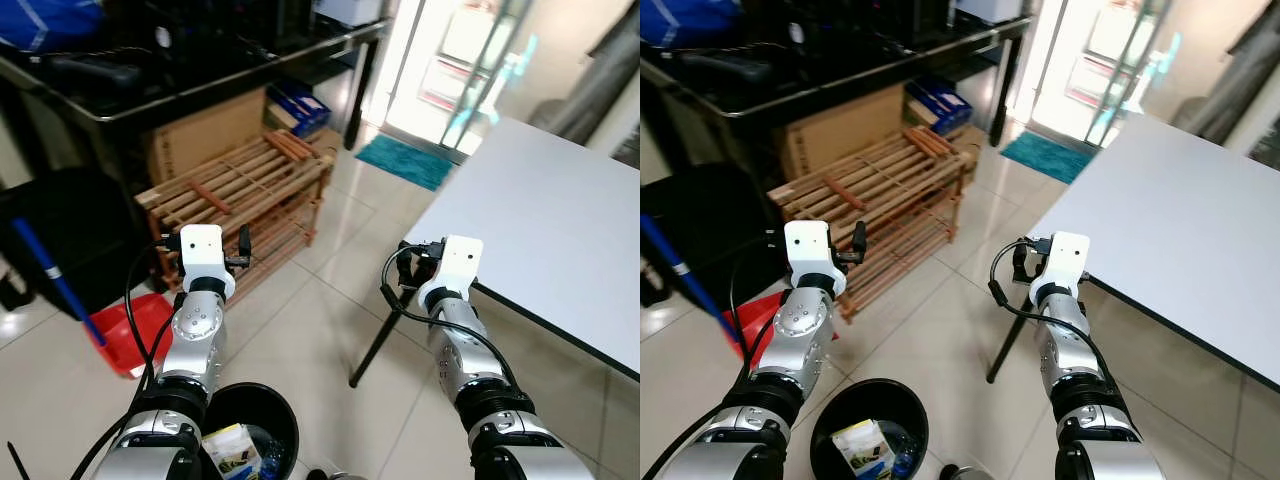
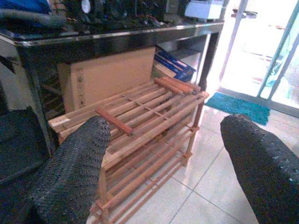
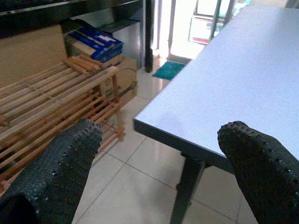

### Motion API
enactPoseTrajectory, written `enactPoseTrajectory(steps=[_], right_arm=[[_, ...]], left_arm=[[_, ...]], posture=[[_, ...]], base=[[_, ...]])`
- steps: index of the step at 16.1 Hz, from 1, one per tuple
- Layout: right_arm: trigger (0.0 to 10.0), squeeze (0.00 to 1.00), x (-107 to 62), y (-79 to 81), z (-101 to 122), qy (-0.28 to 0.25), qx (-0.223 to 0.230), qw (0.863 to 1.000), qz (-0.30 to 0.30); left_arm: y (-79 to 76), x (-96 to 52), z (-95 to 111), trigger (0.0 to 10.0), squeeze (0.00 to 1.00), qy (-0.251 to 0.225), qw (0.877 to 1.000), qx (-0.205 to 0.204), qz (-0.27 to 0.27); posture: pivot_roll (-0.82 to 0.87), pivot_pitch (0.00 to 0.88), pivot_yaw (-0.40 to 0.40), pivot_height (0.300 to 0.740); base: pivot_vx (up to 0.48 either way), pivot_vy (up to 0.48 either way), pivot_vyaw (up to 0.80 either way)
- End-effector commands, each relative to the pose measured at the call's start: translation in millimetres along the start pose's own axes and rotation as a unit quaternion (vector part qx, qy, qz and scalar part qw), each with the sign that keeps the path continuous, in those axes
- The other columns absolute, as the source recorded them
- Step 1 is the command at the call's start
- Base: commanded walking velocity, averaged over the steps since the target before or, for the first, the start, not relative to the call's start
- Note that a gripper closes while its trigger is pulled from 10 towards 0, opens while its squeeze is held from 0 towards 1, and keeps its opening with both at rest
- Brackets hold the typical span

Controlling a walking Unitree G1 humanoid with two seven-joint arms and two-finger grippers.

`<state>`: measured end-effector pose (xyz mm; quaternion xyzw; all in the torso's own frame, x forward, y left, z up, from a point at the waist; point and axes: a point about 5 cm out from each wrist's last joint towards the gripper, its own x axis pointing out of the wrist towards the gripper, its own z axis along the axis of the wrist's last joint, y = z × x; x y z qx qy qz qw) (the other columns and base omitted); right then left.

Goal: Picking trash to rubbish bin

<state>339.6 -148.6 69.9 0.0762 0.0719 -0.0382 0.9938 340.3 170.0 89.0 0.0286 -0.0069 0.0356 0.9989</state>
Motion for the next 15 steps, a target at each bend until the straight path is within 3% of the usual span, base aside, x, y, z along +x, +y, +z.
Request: enactPoseTrajectory(steps=[1, 8, 15], right_arm=[[10.0, 0.0, 3.5, -4.8, 6.8, -0.006, 0.004, 1.0, -0.012], [10.0, 0.0, 5.1, -3.1, 9.3, -0.007, -0.003, 1.0, -0.008], [10.0, 0.0, 5.4, -4.2, 9.9, -0.008, -0.003, 1.0, -0.011]], left_arm=[[-4.0, 4.1, 3.6, 10.0, 0.0, 0.002, 1.0, -0.003, -0.001], [-6.6, 5.5, 5.4, 10.0, 0.0, 0.0, 1.0, -0.004, -0.003], [-9.1, 4.8, 5.3, 10.0, 0.0, -0.003, 1.0, -0.001, -0.002]], posture=[[-0.02, 0.019, -0.118, 0.74], [-0.02, 0.021, -0.122, 0.74], [-0.02, 0.021, -0.126, 0.74]], base=[[0.0, 0.0, -0.8], [0.0, 0.0, -0.8], [0.0, -0.405, -0.69]])
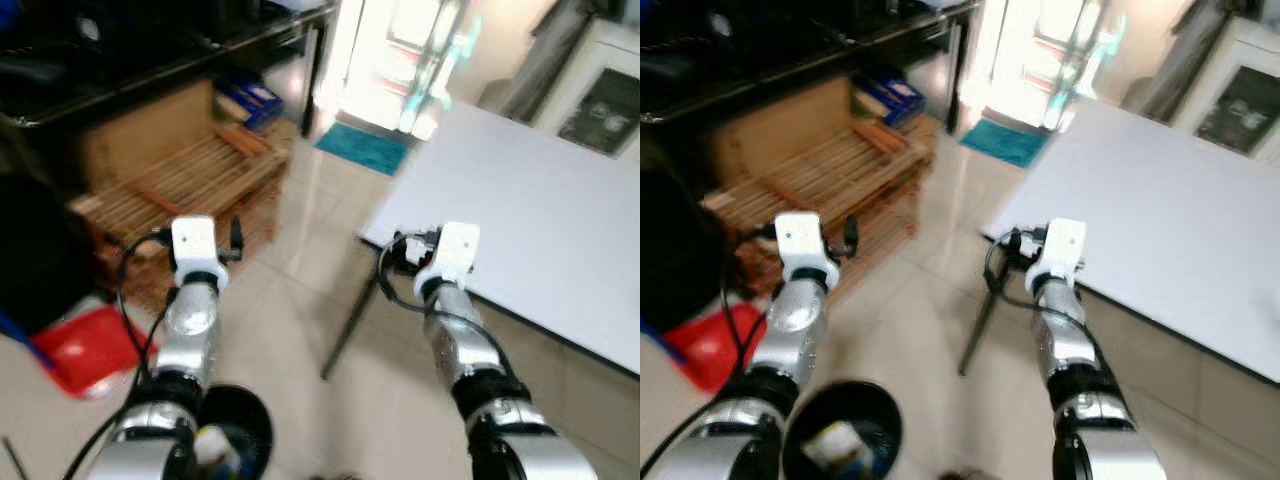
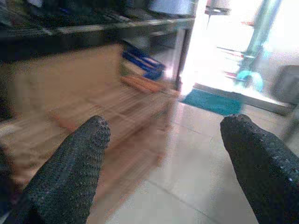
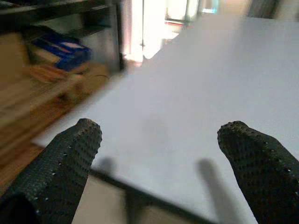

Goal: Picking trash to rubbish bin

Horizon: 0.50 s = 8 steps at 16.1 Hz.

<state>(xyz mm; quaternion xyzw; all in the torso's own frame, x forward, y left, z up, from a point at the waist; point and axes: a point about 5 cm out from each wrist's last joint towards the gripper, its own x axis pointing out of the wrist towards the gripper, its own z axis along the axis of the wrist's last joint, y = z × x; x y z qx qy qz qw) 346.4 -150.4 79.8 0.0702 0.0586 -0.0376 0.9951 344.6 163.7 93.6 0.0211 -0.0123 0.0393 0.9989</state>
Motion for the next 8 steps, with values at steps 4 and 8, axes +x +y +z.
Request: enactPoseTrajectory(steps=[4, 8], right_arm=[[10.0, 0.0, -0.7, -6.5, -1.7, 0.004, 0.004, 1.0, -0.017], [10.0, 0.0, -1.1, -7.2, -0.9, -0.001, 0.01, 1.0, -0.019]], left_arm=[[-2.9, 0.1, -0.5, 10.0, 0.0, 0.002, 1.0, 0.006, -0.006], [-3.0, -0.5, -0.8, 10.0, 0.0, 0.001, 1.0, 0.005, -0.008]], posture=[[-0.02, 0.024, -0.127, 0.74], [-0.02, 0.029, -0.126, 0.74]], base=[[0.0, -0.446, 0.0], [0.0, -0.337, 0.0]])
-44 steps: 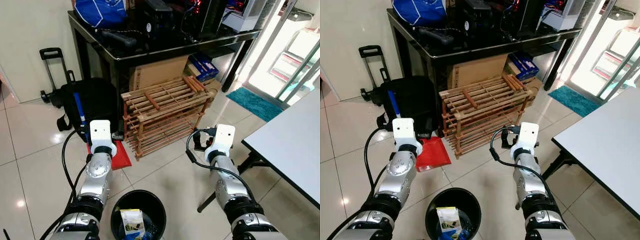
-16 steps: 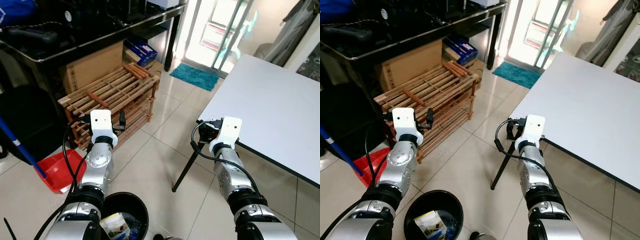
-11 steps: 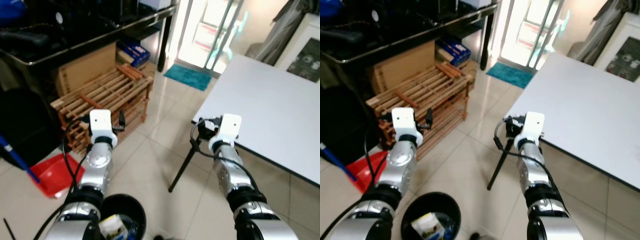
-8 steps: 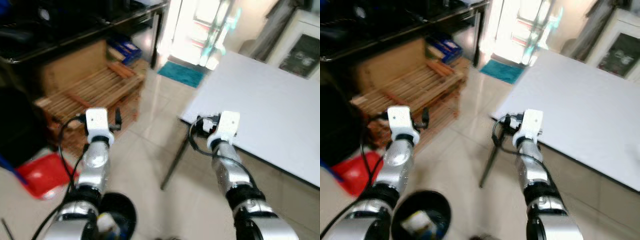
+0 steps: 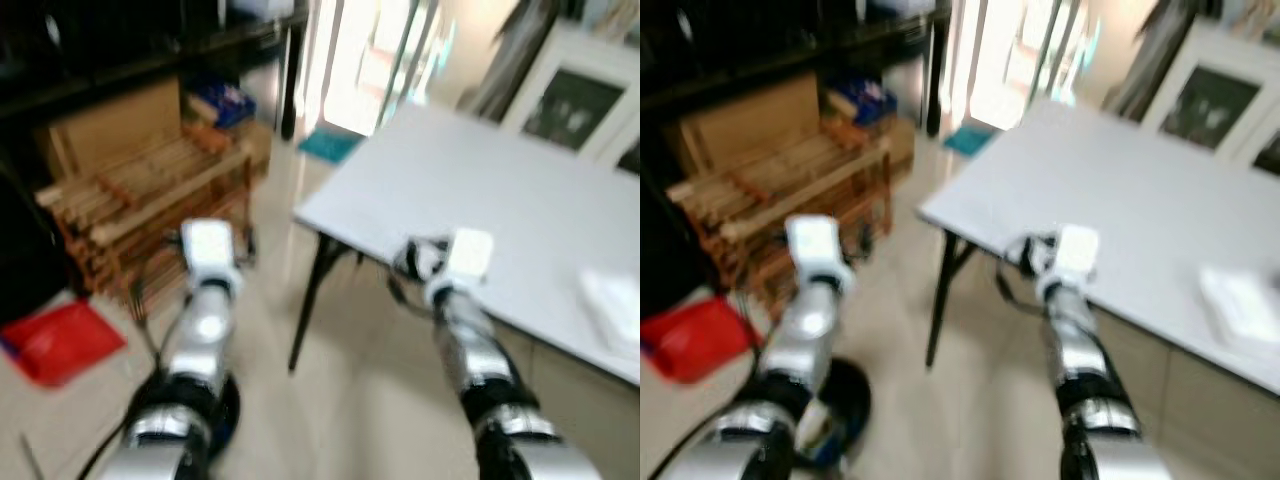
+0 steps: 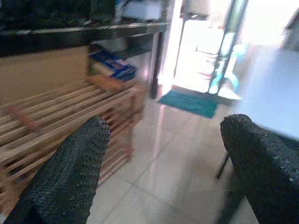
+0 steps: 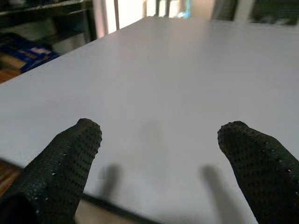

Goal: Picking trash to rubbish bin

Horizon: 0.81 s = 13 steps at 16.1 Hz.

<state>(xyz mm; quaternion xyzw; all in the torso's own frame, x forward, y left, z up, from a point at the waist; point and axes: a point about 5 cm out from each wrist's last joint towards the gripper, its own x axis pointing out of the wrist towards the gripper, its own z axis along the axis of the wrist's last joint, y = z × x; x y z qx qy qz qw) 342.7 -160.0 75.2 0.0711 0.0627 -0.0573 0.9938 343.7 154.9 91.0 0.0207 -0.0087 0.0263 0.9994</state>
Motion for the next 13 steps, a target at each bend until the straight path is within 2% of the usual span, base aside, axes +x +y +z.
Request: enactPoseTrajectory(steps=[1, 6, 9, 13], right_arm=[[10.0, 0.0, 1.0, 2.7, 2.6, -0.005, 0.008, 1.0, -0.001], [10.0, 0.0, 1.3, 1.4, 4.4, -0.009, 0.014, 1.0, -0.002], [10.0, 0.0, 1.3, 2.1, 3.6, -0.005, 0.013, 1.0, -0.002], [10.0, 0.0, 1.0, 1.3, 5.4, -0.015, 0.015, 1.0, -0.005]], left_arm=[[5.6, 1.0, 1.5, 10.0, 0.0, -0.003, 1.0, 0.005, 0.004], [4.8, 1.3, 2.5, 10.0, 0.0, -0.005, 1.0, 0.006, 0.003], [4.1, 1.2, 2.7, 10.0, 0.0, -0.006, 1.0, 0.008, 0.0], [3.3, 1.0, 3.0, 10.0, 0.0, -0.007, 1.0, 0.01, -0.001]], posture=[[-0.02, 0.029, -0.126, 0.74], [-0.03, 0.031, -0.123, 0.74], [-0.03, 0.032, -0.122, 0.74], [-0.03, 0.033, -0.125, 0.74]], base=[[0.0, -0.337, 0.0], [0.0, -0.346, 0.0], [0.0, -0.351, -0.79], [0.0, -0.352, 0.0]])
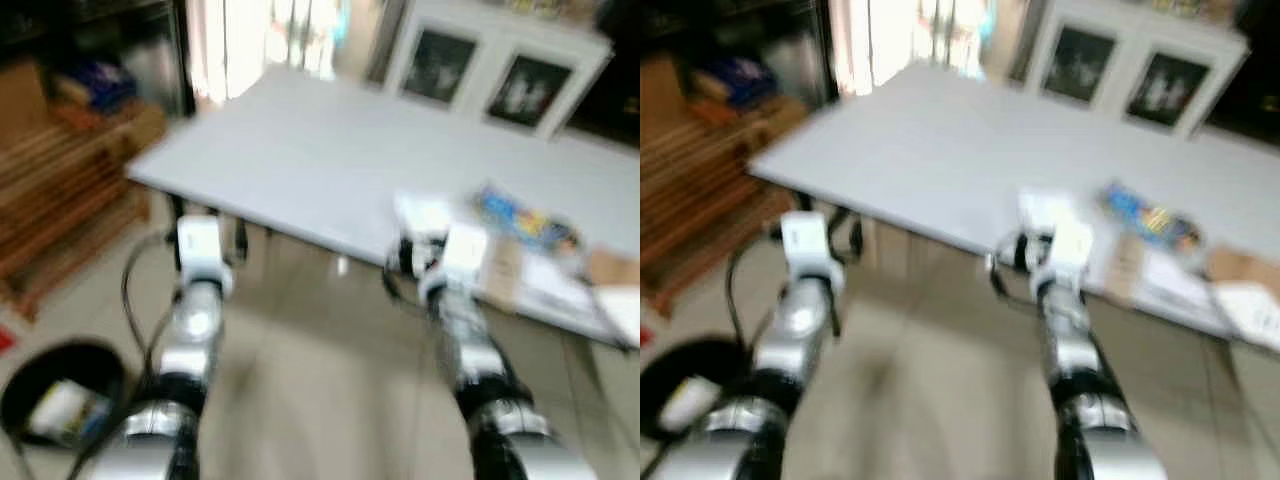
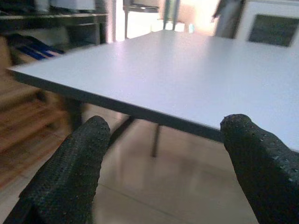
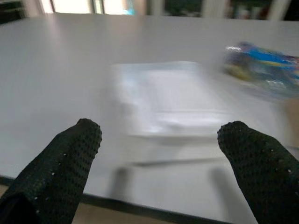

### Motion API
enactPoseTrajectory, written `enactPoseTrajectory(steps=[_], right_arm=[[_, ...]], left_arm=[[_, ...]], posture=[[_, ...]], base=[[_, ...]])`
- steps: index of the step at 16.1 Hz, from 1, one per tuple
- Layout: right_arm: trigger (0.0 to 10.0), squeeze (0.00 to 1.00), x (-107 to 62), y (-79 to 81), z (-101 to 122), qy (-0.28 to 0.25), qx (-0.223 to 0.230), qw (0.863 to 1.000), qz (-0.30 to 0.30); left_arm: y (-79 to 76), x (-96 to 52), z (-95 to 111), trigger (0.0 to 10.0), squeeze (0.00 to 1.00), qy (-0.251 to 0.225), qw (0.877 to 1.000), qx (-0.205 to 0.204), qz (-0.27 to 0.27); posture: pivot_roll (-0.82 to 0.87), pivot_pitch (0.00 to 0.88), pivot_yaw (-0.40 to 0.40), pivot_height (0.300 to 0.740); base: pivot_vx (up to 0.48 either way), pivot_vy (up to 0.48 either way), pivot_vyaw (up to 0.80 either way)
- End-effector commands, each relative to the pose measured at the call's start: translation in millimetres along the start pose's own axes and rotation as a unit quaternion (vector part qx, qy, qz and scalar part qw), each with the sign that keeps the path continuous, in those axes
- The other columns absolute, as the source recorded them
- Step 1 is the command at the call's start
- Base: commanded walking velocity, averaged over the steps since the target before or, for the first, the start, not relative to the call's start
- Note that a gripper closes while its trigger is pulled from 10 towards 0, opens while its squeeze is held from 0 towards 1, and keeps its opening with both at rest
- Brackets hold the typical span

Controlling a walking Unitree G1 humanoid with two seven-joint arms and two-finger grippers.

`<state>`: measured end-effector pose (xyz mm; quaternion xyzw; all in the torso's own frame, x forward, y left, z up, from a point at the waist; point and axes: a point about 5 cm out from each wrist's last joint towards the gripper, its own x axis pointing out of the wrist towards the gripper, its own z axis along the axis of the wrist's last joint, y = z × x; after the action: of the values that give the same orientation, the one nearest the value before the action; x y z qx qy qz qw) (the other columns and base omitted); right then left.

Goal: Picking trash to rubbish bin

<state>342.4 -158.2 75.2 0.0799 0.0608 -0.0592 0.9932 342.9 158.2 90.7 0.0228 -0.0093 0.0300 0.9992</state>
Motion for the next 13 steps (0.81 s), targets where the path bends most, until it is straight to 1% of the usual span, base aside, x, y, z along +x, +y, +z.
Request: enactPoseTrajectory(steps=[1, 7, 9, 13], right_arm=[[10.0, 0.0, 1.4, -0.6, 6.4, -0.016, 0.008, 1.0, -0.005], [10.0, 0.0, 1.0, 0.1, 5.6, -0.015, 0.01, 1.0, -0.003], [10.0, 0.0, 0.8, 1.9, 5.5, -0.015, 0.01, 1.0, 0.0], [10.0, 0.0, 0.5, 4.8, 3.8, -0.011, 0.009, 1.0, 0.008]], left_arm=[[-0.1, 1.5, 3.7, 10.0, 0.0, -0.007, 1.0, 0.007, -0.004], [-1.5, 1.2, 4.5, 10.0, 0.0, -0.011, 1.0, 0.011, -0.008], [1.0, 3.2, 7.7, 10.0, 0.0, -0.015, 1.0, 0.015, -0.006], [6.1, 7.1, 15.5, 10.0, 0.0, -0.027, 1.0, 0.014, -0.001]], posture=[[-0.03, 0.034, -0.124, 0.74], [-0.03, 0.032, -0.125, 0.74], [-0.02, 0.031, -0.128, 0.74], [-0.02, 0.021, -0.127, 0.74]], base=[[0.0, -0.349, 0.0], [0.0, -0.352, 0.0], [0.0, -0.328, 0.0], [0.0, 0.0, 0.0]])
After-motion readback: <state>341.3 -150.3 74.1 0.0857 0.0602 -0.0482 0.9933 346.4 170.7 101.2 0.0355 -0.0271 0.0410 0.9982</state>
